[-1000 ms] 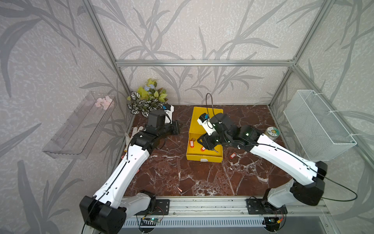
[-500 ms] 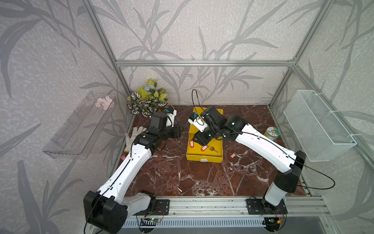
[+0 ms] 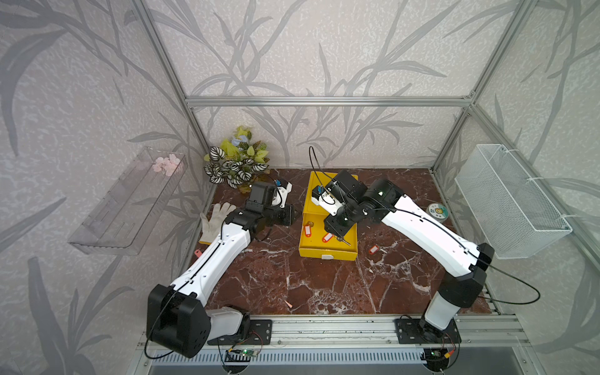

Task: Take the keys out of the drawer
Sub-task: Pick up the key from the drawer.

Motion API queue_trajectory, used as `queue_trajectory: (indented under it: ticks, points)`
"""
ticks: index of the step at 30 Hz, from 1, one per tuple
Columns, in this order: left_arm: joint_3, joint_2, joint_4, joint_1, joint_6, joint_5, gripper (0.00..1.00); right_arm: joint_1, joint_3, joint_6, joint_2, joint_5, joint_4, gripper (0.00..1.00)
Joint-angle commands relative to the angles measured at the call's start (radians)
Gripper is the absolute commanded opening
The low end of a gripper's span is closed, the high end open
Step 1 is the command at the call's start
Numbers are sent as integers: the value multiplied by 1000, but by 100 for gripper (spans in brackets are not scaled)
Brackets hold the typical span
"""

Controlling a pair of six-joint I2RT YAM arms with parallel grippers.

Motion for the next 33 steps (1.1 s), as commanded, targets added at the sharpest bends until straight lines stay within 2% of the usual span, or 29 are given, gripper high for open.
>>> queue_trajectory:
  ticks: [1,13,25,33]
  points:
    - [63,13,-36,5,76,36,37,0,-8,-33,35,42,-48,36]
    - [114,89,-43,10,157,22,36,0,-23,-124,131,141,-43,32]
    - [154,119,-79,13,157,18,37,-2,-173,-148,85,166,57,30]
    - [170,124,-94,12,149,12,37,-4,-187,-147,82,172,80,30]
